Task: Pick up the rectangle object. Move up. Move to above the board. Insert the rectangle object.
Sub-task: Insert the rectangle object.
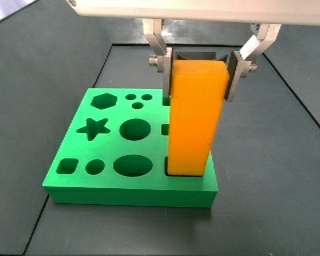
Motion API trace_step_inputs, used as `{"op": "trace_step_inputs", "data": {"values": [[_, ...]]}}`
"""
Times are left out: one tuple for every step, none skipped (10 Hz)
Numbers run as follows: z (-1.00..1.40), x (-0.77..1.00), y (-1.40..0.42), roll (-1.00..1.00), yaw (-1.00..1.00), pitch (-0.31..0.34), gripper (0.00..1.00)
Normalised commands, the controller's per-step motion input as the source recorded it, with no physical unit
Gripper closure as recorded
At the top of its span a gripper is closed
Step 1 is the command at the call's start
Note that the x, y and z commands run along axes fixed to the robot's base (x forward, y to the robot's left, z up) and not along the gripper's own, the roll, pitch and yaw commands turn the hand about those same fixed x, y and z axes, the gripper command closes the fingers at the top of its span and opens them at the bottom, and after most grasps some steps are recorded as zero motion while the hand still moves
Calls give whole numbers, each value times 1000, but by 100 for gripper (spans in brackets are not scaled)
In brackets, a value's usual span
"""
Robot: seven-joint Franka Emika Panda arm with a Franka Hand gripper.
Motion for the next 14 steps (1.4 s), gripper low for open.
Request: {"op": "trace_step_inputs", "data": {"values": [[-97,-34,0,-120,-14,-19,100],[-69,-20,0,-116,-11,-10,100],[0,0,0,-47,0,0,100],[157,54,-3,4,0,33,100],[66,49,0,9,0,11,100],[-26,0,0,0,0,0,100],[-71,-20,0,16,3,0,100],[-54,-80,0,30,31,0,100],[0,-91,0,21,14,0,100],[0,-109,0,0,0,0,100],[0,-77,0,0,0,0,100],[0,-34,-43,-77,0,0,100],[-23,-17,-34,-87,0,-11,100],[-69,0,-54,-126,0,-26,100]]}}
